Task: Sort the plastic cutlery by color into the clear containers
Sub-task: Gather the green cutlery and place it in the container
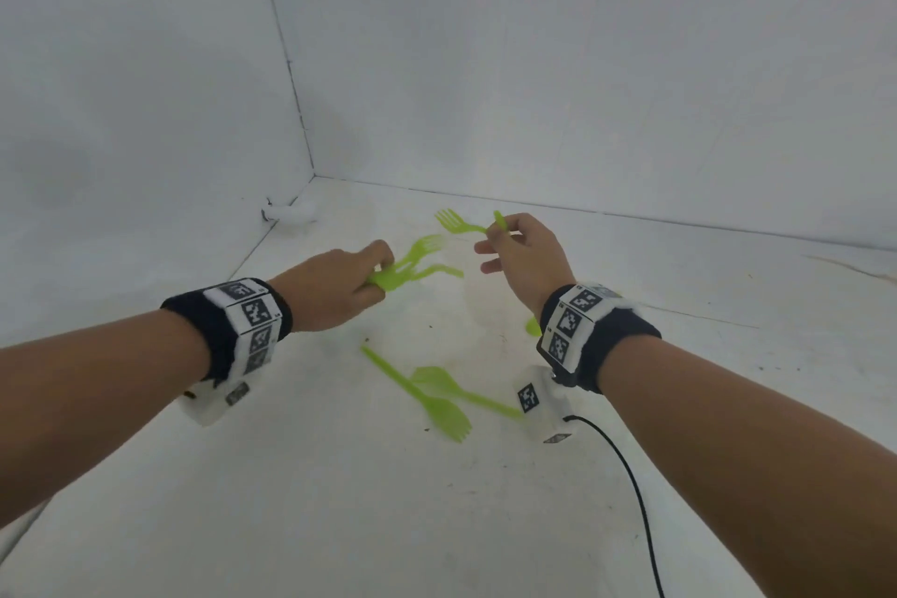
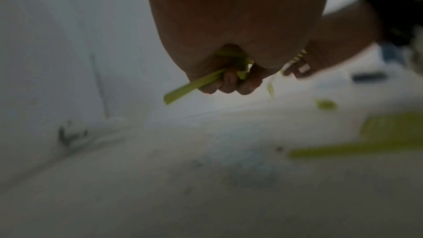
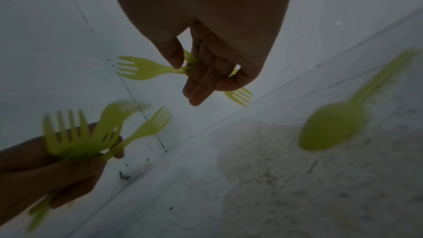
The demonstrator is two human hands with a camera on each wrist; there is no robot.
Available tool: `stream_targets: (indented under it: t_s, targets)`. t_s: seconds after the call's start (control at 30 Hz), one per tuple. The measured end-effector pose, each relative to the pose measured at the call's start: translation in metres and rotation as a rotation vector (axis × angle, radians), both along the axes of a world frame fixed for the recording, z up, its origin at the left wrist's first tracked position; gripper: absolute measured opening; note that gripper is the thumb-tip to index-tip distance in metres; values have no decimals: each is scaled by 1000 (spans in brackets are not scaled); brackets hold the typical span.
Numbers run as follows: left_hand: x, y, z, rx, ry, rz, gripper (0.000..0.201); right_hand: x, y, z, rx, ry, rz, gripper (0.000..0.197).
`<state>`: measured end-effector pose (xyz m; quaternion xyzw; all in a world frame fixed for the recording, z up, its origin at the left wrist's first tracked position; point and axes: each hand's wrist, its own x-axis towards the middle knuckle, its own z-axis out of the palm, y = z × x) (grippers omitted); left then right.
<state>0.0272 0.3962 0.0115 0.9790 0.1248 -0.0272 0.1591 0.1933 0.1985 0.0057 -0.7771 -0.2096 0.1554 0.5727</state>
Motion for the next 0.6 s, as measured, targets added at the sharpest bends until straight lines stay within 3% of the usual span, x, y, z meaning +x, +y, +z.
stream_targets:
  t_s: [0.13,0.2,0.37,0.6]
  targets:
    - [4,-12,-1,-736,-214,316,5,-10,14,-3,4,42,19,23]
    - [10,-20,-2,-974,-254,425,6,-15,20,-6,-42,29,27,24]
    - [16,-40,-2,-1127,-338,457,24,-31,26,-7,-113,6,75,25]
    - [26,-57,5,-1136,-509,453,9,-53,20,-8,-38,92,177,21]
